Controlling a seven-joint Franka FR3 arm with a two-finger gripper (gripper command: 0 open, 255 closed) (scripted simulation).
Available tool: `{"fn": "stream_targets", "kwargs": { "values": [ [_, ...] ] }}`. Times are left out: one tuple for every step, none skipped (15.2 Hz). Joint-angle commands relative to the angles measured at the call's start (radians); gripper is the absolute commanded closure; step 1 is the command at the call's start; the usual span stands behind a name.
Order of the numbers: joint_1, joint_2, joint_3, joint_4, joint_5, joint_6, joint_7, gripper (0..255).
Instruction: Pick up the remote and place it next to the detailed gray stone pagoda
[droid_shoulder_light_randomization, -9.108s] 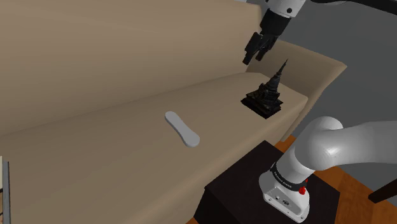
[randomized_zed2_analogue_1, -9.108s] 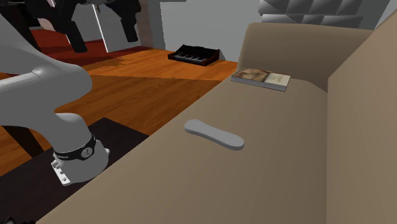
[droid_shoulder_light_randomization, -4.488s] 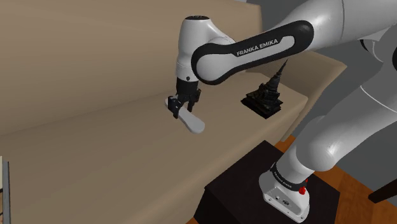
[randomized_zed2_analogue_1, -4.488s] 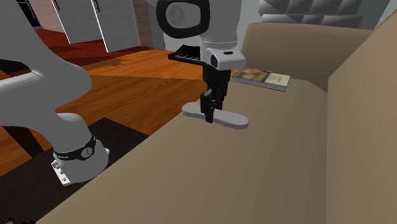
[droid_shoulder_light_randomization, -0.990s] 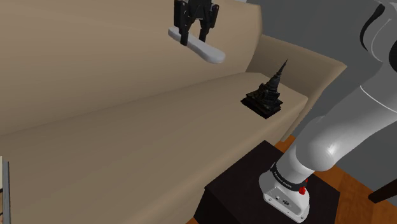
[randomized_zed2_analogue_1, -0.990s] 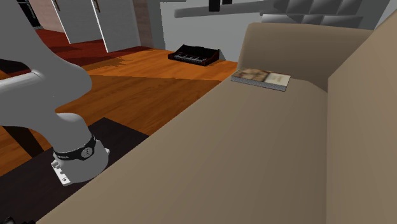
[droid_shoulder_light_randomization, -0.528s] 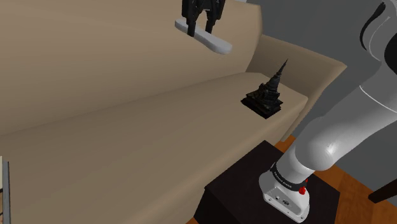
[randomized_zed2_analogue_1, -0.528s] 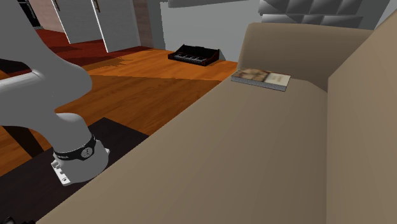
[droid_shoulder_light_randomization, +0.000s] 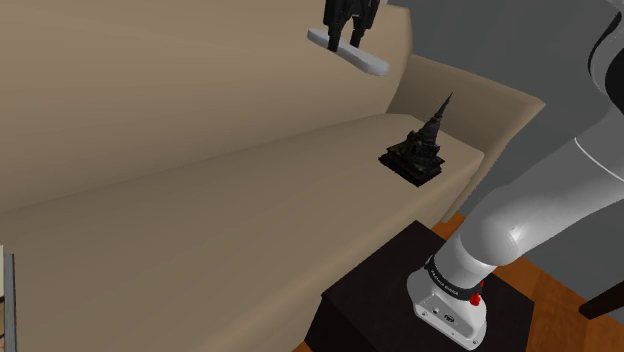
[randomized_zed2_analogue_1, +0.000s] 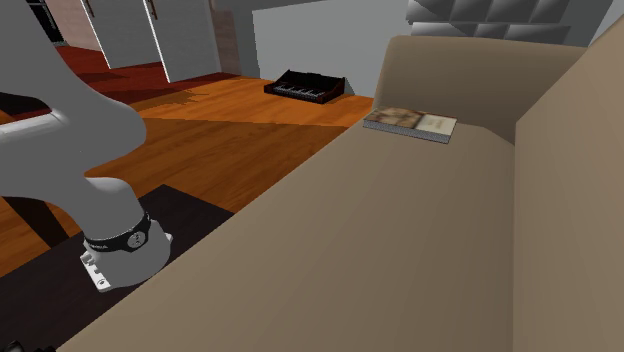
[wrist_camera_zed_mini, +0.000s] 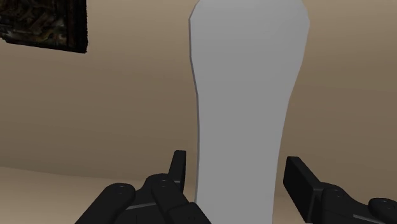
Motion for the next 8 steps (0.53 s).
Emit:
{"fn": "stream_targets", "kwargs": {
  "values": [
    [-0.017,-0.001,-0.030,-0.007,-0.006,0.006,-0.050,255],
    [-0.026,0.000,-0.046,-0.008,-0.010,0.006,-0.075,255],
    [-0.036,0.001,-0.062,-0.007,-0.013,0.006,-0.101,255],
    [-0.045,0.004,-0.077,-0.005,-0.017,0.006,-0.126,255],
    [-0.054,0.007,-0.093,-0.002,-0.021,0.006,-0.151,255],
    [-0.063,0.012,-0.109,0.003,-0.025,0.006,-0.176,255],
    [-0.073,0.018,-0.124,0.009,-0.028,0.006,-0.201,255],
    [-0.082,0.025,-0.139,0.016,-0.032,0.006,-0.226,255]
  ]
}}
